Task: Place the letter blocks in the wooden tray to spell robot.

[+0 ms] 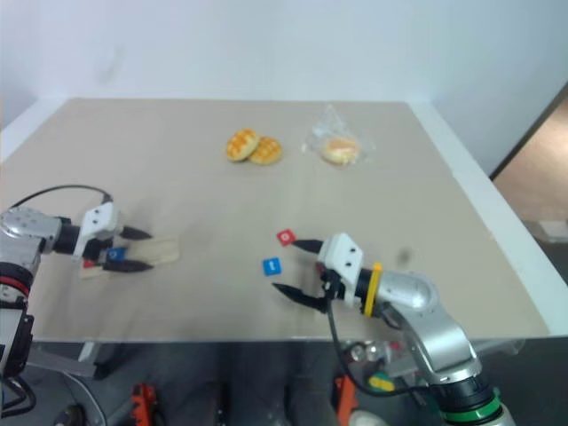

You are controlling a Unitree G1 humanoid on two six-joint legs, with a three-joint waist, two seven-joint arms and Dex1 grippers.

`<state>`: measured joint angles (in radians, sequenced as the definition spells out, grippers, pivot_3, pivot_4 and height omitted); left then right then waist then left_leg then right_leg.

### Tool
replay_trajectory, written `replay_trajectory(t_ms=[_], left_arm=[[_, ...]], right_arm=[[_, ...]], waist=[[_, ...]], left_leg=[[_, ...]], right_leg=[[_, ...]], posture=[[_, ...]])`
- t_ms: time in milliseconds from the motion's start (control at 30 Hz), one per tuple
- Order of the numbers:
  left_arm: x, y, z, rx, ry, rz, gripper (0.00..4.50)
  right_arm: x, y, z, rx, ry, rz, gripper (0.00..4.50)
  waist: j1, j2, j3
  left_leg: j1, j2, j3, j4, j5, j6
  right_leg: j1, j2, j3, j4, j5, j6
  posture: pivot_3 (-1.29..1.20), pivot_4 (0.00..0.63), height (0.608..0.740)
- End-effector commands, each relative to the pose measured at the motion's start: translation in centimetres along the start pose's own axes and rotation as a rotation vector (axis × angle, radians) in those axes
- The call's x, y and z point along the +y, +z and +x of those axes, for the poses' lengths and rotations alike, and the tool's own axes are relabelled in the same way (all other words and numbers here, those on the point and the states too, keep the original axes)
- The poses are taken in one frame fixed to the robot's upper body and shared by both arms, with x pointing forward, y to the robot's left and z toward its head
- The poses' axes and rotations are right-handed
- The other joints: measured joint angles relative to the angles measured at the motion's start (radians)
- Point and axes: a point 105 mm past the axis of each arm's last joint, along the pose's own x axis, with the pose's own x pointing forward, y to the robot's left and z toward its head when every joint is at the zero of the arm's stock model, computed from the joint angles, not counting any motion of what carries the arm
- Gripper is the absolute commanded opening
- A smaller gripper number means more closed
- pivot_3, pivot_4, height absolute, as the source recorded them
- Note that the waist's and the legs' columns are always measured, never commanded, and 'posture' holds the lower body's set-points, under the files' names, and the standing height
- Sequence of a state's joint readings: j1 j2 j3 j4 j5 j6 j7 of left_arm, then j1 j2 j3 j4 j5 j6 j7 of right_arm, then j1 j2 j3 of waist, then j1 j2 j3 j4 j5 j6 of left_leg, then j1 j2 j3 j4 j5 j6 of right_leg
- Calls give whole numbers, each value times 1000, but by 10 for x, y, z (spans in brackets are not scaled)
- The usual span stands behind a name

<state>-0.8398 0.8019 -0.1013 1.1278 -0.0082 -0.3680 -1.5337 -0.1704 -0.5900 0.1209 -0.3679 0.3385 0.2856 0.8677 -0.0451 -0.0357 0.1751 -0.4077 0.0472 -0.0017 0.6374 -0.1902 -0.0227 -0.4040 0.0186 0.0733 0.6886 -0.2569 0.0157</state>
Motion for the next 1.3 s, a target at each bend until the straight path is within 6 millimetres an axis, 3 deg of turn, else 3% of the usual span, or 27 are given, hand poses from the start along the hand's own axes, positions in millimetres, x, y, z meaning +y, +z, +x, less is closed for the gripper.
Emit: replay_trajectory(t_ms=[33,167,367,900,1300], left_arm=[[-5,17,14,-3,-81,96,3205],[-12,49,35,-51,-141,196,3205],[-34,70,66,-40,-181,262,3205],[-61,110,127,-55,-201,321,3205],[-80,139,158,-107,-243,372,3205]], right_arm=[[-2,14,2,-40,6,-49,4500],[-7,14,5,-40,15,-56,4500],[-12,12,7,-38,23,-63,4500],[-18,7,9,-36,5,-74,4500],[-18,2,3,-23,-13,-77,4500]], waist=[[2,0,0],[10,0,0],[8,0,0],[19,1,0],[25,2,-1]], left_leg=[[0,0,0,0,0,0],[-4,-1,0,0,0,0],[-9,-1,1,0,-1,0],[-9,-5,0,1,0,0],[-9,-13,-2,2,0,0]], right_leg=[[0,0,0,0,0,1],[-2,-2,0,-1,1,7],[-5,-2,1,-5,1,10],[-3,-5,1,-5,2,13],[0,-9,3,-6,1,18]], posture=[[0,150,740],[0,150,740],[0,150,740],[0,150,740],[0,150,740]])
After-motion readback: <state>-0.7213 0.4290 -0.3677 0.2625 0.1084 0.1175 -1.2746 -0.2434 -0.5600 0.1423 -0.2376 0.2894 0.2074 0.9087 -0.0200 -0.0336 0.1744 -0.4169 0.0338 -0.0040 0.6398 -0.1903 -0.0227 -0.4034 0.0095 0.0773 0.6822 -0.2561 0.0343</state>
